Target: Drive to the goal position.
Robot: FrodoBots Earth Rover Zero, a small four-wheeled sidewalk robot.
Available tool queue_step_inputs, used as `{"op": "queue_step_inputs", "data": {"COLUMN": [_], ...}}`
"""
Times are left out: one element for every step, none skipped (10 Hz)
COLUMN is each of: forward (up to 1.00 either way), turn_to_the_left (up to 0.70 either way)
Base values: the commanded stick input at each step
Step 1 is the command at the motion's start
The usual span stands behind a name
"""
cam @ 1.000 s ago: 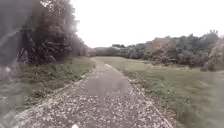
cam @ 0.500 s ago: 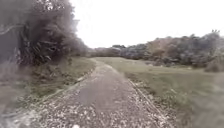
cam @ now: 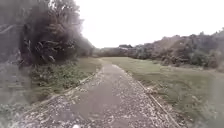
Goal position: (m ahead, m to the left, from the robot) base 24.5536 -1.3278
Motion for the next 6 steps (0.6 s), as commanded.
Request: {"op": "queue_step_inputs", "data": {"forward": [0.85, 0.85, 0.85, 0.85, 0.85, 0.85], "turn_to_the_left": [0.01, 0.01, 0.01, 0.01, 0.01, 0.01]}}
